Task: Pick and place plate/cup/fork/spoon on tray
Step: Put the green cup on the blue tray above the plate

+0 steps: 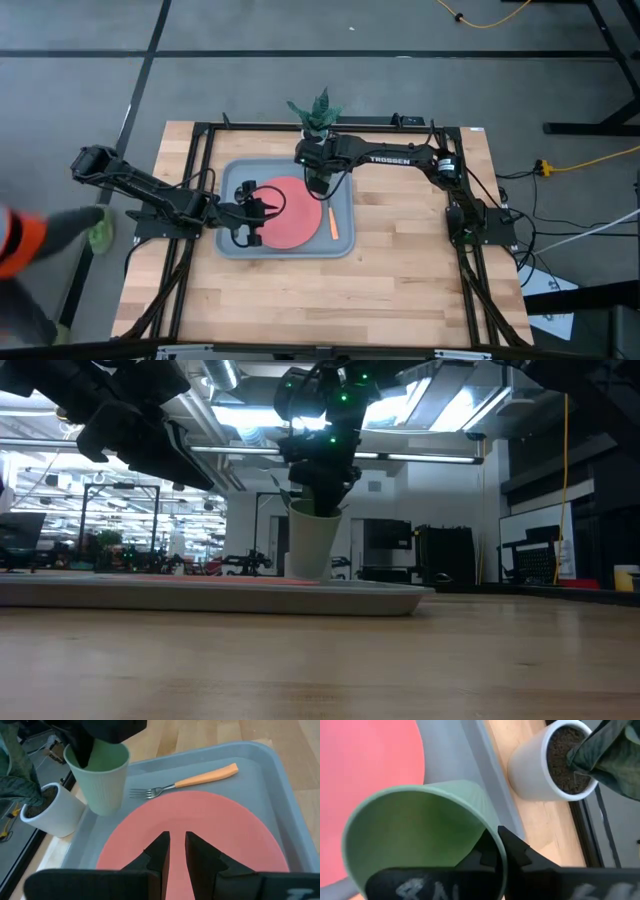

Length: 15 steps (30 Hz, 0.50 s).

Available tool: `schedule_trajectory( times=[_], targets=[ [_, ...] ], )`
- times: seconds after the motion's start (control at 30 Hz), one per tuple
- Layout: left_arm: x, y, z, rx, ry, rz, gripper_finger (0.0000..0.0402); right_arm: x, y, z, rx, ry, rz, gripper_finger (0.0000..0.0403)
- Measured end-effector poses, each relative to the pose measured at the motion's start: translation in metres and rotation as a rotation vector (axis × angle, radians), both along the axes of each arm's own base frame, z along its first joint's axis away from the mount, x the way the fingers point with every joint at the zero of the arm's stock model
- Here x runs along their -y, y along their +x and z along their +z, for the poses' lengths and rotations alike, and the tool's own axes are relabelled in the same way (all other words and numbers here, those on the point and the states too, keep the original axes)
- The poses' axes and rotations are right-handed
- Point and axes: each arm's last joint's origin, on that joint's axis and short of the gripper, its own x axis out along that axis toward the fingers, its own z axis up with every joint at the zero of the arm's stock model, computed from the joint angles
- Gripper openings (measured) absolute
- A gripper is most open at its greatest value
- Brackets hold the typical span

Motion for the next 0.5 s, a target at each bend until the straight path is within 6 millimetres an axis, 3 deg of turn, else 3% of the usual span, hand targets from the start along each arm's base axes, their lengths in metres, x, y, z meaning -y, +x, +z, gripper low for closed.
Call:
schedule_trajectory(
  times=[0.5],
  targets=[
    [0.0, 0.0, 0.0, 0.0, 0.0, 0.0, 0.0053, 0.0034, 0.0003, -0.0051, -0.005, 0.025, 0.048, 0.0002]
  ],
)
